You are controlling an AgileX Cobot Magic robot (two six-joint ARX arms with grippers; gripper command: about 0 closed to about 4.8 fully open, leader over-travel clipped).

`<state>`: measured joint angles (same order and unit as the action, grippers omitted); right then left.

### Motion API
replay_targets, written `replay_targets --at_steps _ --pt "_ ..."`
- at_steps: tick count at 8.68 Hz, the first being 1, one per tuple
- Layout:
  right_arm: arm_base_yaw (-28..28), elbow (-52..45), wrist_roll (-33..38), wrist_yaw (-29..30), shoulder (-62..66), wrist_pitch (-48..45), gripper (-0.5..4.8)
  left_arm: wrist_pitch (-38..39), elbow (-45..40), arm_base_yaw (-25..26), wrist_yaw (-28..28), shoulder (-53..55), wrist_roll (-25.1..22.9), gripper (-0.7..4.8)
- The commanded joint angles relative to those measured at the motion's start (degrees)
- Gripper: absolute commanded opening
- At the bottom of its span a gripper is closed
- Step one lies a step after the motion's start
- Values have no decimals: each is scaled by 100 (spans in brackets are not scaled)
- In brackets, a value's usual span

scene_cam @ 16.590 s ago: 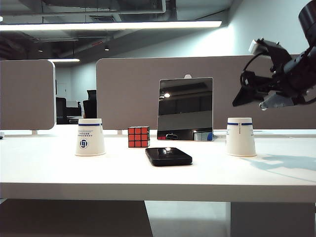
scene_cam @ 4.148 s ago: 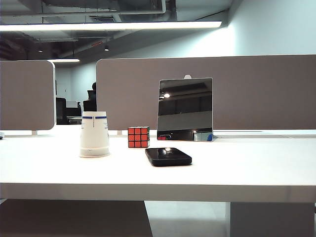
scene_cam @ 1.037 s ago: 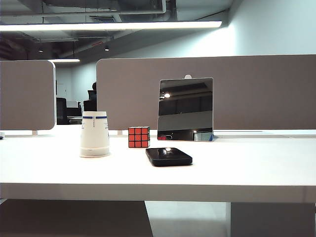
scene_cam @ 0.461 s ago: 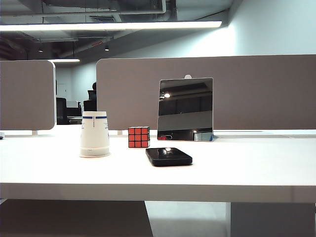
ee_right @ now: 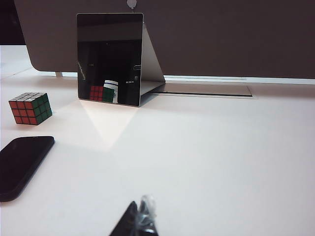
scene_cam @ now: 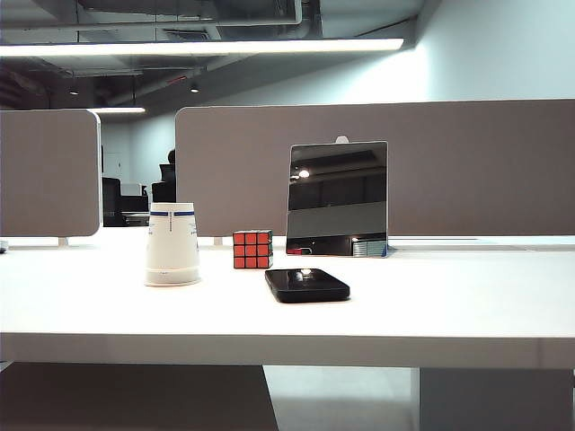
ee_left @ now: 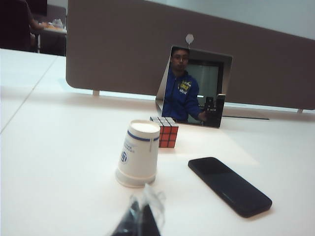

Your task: Carefully pick up the cup on the right and stack it on top of the cup on the left.

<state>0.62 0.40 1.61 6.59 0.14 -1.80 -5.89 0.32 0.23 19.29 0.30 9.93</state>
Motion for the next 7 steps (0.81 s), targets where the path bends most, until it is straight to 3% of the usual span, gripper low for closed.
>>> replay_targets --at_steps 1,2,3,5,6,7 --pt "-4 -24 4 -31 -11 -63 -6 155 9 2 -199 2 -133 -6" --pt "-4 -24 4 -31 -11 -63 -6 208 9 2 -334 2 -258 -6" --pt "-7 -24 4 -50 -11 -63 -6 249 9 2 -710 2 -855 -6" --pt "-7 -24 4 -55 -11 -63 -6 302 9 2 -708 2 -1088 -6" --pt "-7 -22 -15 -74 -11 -72 -6 551 9 2 -708 2 -1707 -6" --pt "-7 -22 -15 -74 -11 -87 -6 549 9 2 -730 2 -1733 -6"
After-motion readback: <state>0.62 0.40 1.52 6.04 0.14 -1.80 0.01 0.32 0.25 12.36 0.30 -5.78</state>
